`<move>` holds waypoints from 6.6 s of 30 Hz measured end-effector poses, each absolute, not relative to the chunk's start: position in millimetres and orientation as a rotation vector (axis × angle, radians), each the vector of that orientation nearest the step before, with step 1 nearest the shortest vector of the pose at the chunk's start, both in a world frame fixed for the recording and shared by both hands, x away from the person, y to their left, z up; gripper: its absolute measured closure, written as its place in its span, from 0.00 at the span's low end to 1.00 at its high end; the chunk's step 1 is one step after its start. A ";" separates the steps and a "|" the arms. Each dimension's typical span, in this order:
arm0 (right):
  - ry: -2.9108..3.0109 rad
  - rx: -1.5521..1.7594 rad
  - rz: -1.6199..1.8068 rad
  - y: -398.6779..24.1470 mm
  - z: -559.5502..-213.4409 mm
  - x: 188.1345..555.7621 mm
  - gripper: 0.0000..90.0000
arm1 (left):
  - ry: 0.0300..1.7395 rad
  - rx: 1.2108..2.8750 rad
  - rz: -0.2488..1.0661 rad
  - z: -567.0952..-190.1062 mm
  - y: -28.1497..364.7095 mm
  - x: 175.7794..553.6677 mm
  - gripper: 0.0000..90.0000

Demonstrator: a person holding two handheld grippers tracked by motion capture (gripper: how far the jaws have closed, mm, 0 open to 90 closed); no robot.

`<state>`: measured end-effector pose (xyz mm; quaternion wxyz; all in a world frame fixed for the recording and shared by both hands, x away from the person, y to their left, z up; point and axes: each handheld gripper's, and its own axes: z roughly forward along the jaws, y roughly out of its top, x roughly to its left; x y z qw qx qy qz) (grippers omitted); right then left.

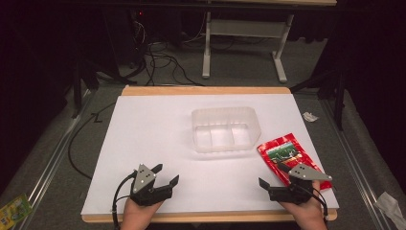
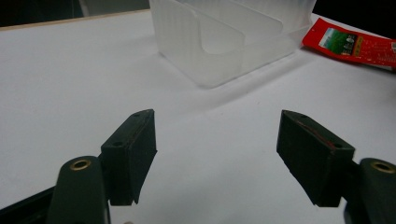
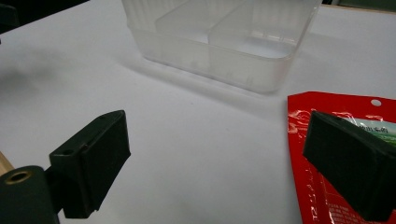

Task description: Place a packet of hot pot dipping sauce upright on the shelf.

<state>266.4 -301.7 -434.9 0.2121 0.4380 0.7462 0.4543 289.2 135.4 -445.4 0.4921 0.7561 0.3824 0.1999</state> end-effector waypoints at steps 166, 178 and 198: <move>1.915 1.820 1.469 -430.7 -476.9 352.5 0.59 | 0.939 1.816 0.502 -444.5 146.7 284.5 0.37; 1.941 1.773 1.616 -429.4 -477.3 345.6 0.65 | 0.930 1.820 0.504 -444.6 145.2 284.7 0.37; 2.053 1.733 1.202 -404.5 -479.6 346.7 0.97 | 0.929 1.817 0.507 -443.4 145.5 282.2 0.37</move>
